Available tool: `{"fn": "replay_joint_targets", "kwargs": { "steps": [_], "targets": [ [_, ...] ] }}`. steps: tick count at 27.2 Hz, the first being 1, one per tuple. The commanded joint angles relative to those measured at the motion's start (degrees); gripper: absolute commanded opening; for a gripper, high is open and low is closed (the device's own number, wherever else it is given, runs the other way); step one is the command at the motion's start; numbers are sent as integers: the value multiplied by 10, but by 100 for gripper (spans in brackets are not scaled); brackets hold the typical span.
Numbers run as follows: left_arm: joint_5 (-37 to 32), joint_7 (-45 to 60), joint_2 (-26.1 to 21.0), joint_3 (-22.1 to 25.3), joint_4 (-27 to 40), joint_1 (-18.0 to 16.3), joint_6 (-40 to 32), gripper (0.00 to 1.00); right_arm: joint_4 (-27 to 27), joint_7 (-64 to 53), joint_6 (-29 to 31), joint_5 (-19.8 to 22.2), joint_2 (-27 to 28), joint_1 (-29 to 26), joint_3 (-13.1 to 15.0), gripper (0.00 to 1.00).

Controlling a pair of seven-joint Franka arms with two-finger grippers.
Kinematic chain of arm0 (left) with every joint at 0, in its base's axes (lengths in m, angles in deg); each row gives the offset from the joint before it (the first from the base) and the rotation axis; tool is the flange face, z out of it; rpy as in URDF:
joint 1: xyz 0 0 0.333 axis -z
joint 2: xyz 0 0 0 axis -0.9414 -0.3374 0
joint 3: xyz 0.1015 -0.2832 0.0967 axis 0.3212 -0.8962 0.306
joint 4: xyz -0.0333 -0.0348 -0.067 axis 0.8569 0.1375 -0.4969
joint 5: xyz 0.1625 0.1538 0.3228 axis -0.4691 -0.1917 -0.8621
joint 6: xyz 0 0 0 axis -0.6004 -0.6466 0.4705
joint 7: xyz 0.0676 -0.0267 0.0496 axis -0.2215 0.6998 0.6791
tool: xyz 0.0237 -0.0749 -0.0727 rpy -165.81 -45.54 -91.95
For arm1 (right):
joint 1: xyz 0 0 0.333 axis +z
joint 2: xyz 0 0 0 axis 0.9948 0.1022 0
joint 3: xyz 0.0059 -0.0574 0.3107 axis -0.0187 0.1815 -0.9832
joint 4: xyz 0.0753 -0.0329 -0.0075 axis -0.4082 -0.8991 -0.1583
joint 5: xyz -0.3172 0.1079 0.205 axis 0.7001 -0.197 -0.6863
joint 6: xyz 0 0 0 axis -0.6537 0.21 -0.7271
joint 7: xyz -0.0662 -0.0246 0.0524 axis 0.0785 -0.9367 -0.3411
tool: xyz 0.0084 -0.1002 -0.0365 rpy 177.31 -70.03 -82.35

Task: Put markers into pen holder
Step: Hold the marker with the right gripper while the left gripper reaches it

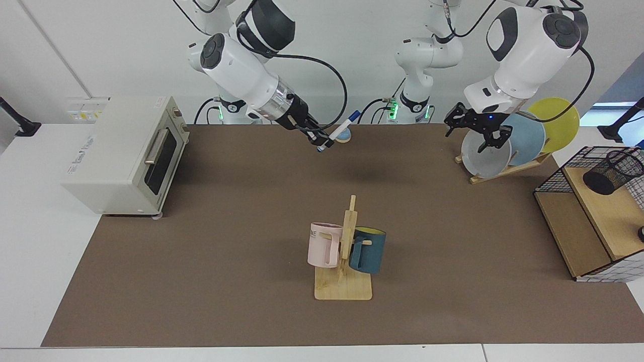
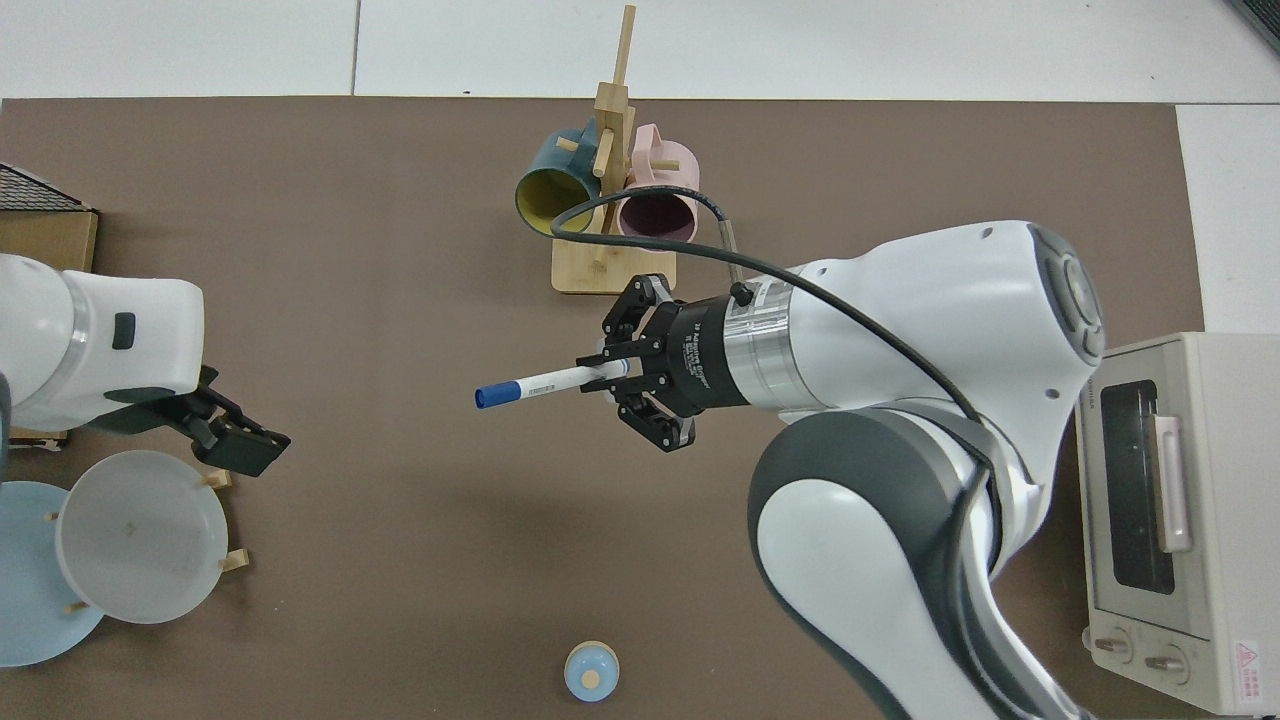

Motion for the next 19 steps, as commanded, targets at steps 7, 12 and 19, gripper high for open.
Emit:
{"fn": "replay_joint_targets", "kwargs": {
  "steps": [7,12,19],
  "targets": [
    [-9,-91,66,-60,10,11,18,100,9,59,72,-6,28,42,1,0],
    [-10,-128,71,-98,8,11,58,100,11,49,75,0,31,46,1,0],
    [-32,-186,65,-135,9,12,103,100,10,42,74,14,30,46,1,0]
  ]
}}
